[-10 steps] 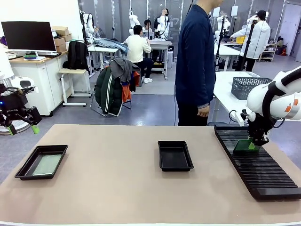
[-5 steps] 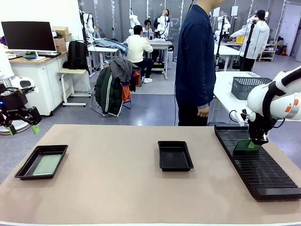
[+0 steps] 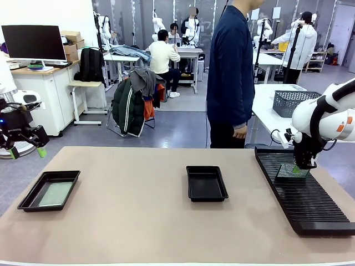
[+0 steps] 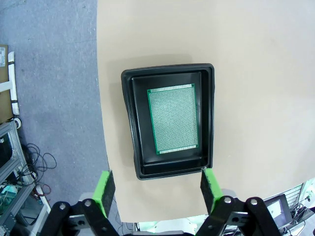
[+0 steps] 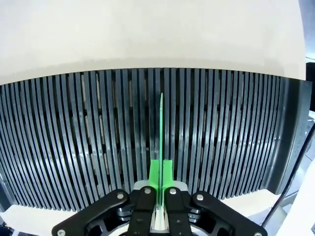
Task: Inspect and transfer BCBs to ESD trays.
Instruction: Pick up the Blank PCB from the PCB Rack and place it in the right ESD tray.
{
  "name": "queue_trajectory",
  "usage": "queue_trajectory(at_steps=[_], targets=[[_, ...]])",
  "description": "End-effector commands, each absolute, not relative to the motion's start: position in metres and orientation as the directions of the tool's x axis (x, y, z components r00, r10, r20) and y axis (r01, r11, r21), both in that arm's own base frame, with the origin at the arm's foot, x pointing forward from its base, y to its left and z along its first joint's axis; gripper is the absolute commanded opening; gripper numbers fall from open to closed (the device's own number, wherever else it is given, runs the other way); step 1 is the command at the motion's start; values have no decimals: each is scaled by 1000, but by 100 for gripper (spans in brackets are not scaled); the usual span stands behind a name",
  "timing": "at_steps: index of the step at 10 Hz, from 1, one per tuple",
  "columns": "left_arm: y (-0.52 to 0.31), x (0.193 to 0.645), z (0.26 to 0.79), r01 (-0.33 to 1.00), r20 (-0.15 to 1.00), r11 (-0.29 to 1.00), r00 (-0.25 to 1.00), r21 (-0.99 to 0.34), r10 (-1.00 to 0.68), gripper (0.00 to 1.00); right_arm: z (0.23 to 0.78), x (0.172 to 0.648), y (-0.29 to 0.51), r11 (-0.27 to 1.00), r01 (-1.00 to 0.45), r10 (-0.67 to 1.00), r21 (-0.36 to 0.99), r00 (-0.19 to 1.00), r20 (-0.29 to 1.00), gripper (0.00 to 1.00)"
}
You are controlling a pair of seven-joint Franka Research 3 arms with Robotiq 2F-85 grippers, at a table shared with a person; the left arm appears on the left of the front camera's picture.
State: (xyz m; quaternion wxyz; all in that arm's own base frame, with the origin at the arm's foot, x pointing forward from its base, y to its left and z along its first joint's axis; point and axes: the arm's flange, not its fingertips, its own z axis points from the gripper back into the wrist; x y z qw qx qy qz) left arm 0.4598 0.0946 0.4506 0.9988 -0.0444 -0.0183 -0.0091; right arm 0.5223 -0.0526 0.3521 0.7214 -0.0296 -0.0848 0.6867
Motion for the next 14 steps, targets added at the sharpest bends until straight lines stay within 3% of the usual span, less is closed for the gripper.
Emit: queue_trajectory(at_steps=[1, 11, 14], targets=[[95, 459, 450, 17, 44, 996, 999, -88, -13, 93, 352, 522, -52, 55, -986, 996, -159, 42, 82, 0], [95, 459, 450, 17, 44, 996, 999, -88, -13, 93, 352, 522, -52, 56, -986, 996, -160, 43, 82, 3], [95, 459, 450, 17, 44, 996, 999, -88, -13, 93, 398, 512, -57, 67, -983, 997, -171, 57, 59, 3]])
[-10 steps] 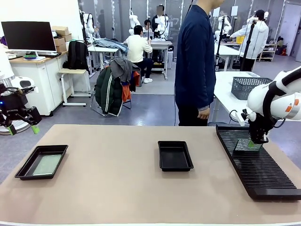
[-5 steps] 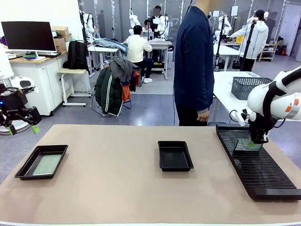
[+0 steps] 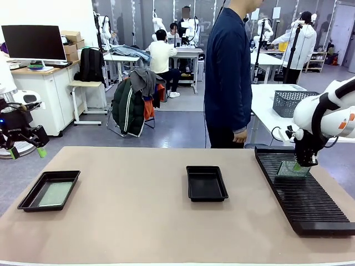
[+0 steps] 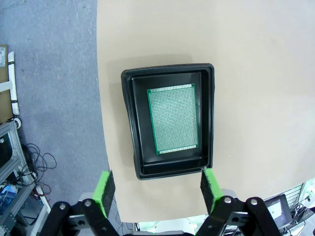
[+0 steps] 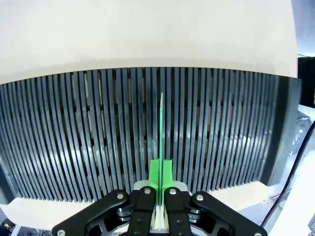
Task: Inspect and transfer BCBs to ESD trays.
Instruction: Pick up the Blank PCB from the PCB Rack and place it in the right ESD tray.
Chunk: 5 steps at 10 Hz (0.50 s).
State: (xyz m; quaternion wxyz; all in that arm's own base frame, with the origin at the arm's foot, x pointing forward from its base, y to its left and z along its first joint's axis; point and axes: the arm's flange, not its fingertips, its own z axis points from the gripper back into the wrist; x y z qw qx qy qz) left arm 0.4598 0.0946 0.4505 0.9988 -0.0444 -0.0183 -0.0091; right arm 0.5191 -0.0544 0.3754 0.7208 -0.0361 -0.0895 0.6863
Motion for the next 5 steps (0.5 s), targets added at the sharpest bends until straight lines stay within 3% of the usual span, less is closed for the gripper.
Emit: queue_trajectory(at_steps=[1, 5], targets=[[95, 459, 450, 17, 44, 996, 999, -88, -13, 93, 421, 506, -60, 71, -981, 997, -181, 64, 41, 3], [95, 459, 450, 17, 44, 996, 999, -88, -13, 93, 535, 479, -70, 117, -983, 993, -144, 116, 18, 3]])
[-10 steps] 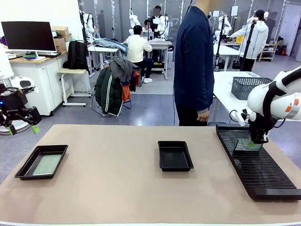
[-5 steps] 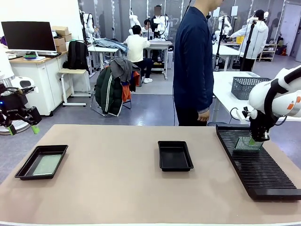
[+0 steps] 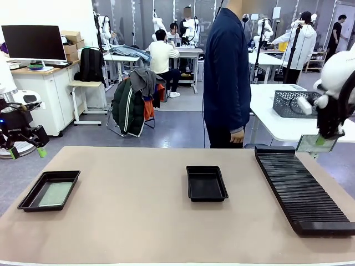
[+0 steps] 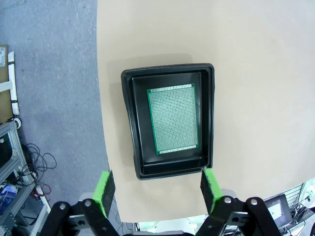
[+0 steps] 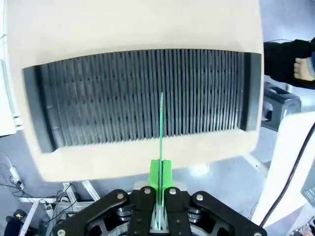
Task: Inspect and transfer BCBs to ESD trays.
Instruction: Pick up the Blank PCB from the PCB Rack and place it in the right ESD tray.
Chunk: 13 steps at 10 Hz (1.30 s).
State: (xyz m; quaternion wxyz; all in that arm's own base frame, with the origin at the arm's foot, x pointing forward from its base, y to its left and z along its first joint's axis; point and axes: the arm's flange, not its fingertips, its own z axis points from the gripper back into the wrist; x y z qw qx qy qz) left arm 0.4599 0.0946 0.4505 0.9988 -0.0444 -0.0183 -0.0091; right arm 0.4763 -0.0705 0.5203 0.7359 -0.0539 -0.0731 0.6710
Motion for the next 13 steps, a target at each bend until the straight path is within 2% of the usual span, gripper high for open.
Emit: queue_trajectory(at_steps=[1, 3, 5, 7, 8, 13], targets=[[95, 459, 450, 17, 44, 996, 999, -88, -13, 93, 563, 473, -72, 148, -983, 989, -105, 146, 30, 3], [95, 459, 450, 17, 44, 996, 999, -88, -13, 93, 598, 465, -73, 183, -980, 983, -72, 182, 24, 3], [95, 459, 450, 17, 44, 996, 999, -88, -13, 93, 613, 461, -71, 169, -984, 985, -48, 168, 33, 3], [95, 459, 450, 17, 44, 996, 999, -88, -13, 93, 616, 459, -75, 194, -980, 980, -43, 191, 53, 3], [95, 459, 450, 17, 44, 996, 999, -88, -13, 93, 615, 455, -73, 161, -985, 986, -63, 158, 46, 3], [95, 459, 450, 17, 44, 996, 999, -88, -13, 93, 615, 455, -73, 161, -985, 986, -63, 158, 46, 3]])
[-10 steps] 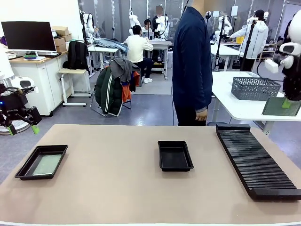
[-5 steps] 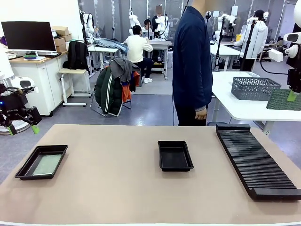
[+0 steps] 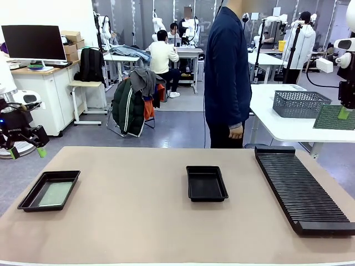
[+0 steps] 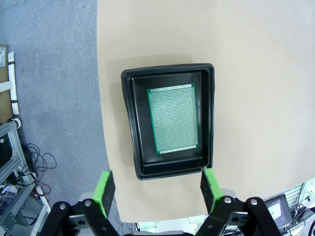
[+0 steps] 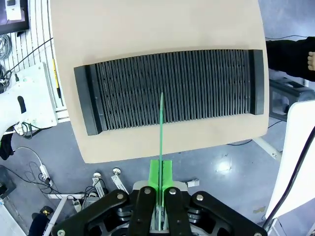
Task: Inspect and transfer BCBs to ESD trays.
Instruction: Pick up the Blank PCB from the PCB Rack and place it in the right ESD tray.
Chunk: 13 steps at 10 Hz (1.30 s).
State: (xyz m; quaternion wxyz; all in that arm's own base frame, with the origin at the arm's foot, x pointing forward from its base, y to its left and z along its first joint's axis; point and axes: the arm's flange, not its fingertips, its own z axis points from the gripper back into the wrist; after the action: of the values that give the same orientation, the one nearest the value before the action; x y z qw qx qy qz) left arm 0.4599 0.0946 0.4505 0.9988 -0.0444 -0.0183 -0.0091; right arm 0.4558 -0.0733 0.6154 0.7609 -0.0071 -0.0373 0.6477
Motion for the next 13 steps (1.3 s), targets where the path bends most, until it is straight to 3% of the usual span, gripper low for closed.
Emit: queue_trajectory(at_steps=[1, 4, 7, 10, 13], targets=[[95, 459, 450, 17, 44, 996, 999, -88, -13, 93, 615, 455, -73, 161, -985, 986, -63, 158, 46, 3], [95, 459, 450, 17, 44, 996, 999, -88, -13, 93, 615, 456, -73, 161, -985, 986, -59, 158, 48, 3], [95, 459, 450, 17, 44, 996, 999, -88, -13, 93, 610, 451, -42, 450, -890, 853, 71, 452, 260, 3], [95, 459, 450, 17, 44, 996, 999, -88, -13, 93, 591, 442, -7, 660, -636, 538, 399, 772, 339, 3], [95, 459, 450, 17, 44, 996, 999, -88, -13, 93, 555, 434, 33, 662, -382, 269, 644, 924, 272, 3]])
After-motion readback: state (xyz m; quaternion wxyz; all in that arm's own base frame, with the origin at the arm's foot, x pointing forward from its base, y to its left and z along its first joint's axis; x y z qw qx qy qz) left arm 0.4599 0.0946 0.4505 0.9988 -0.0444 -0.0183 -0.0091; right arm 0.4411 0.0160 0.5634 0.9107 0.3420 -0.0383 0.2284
